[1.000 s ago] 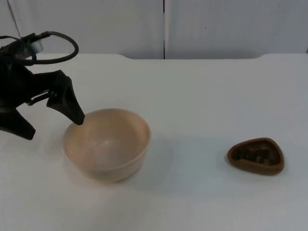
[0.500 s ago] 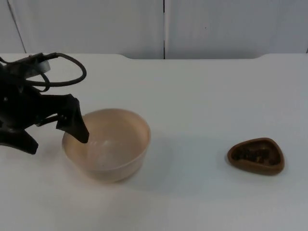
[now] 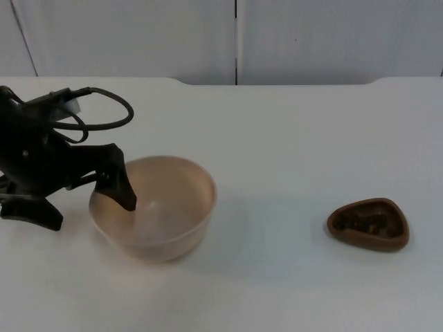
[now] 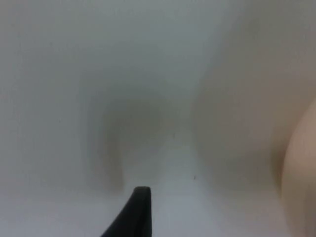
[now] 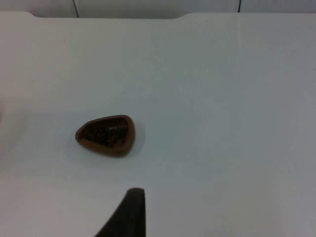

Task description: Pick up the bowl with the left hand and pour the coffee beans from the cup into the bowl with the right hand.

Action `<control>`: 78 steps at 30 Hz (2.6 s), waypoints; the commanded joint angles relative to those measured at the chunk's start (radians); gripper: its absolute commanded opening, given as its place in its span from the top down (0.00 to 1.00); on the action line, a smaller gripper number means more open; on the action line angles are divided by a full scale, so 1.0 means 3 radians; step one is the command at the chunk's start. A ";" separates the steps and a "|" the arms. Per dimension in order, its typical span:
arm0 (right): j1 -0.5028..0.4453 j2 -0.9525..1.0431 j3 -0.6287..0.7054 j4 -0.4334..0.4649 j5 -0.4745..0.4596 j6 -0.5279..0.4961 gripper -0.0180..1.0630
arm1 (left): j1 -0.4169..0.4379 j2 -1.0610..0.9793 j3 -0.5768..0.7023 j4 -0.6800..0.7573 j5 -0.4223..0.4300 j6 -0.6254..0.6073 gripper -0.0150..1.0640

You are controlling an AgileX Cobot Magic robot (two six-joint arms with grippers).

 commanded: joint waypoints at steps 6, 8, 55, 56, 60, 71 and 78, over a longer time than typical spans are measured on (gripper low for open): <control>-0.0021 -0.0011 0.0007 -0.0003 -0.0022 -0.0006 0.01 | 0.0006 0.0022 0.0007 -0.0181 0.0011 -0.0019 0.25; -0.0021 -0.0011 0.0007 -0.0003 -0.0022 -0.0006 0.01 | 0.0006 0.0022 0.0007 -0.0233 0.0011 -0.0019 0.34; -0.0021 -0.0011 0.0007 -0.0003 -0.0022 -0.0006 0.01 | -0.1136 -0.0674 -0.0392 0.1326 0.0618 -0.1516 0.99; -0.0021 -0.0011 0.0007 -0.0003 -0.0022 -0.0006 0.01 | -0.1172 -0.0674 -0.0392 0.1331 0.0626 -0.1516 0.99; -0.0021 -0.0011 0.0007 -0.0003 -0.0022 -0.0006 0.01 | -0.1204 -0.0674 -0.0392 0.1249 0.0654 -0.1516 0.99; -0.0021 -0.0011 0.0007 -0.0003 -0.0022 -0.0006 0.01 | -0.1204 -0.0674 -0.0386 0.1094 0.0811 -0.1516 0.99; -0.0021 -0.0011 0.0007 -0.0003 -0.0022 -0.0006 0.01 | -0.1204 -0.0674 -0.0386 0.1237 0.0738 -0.1644 0.99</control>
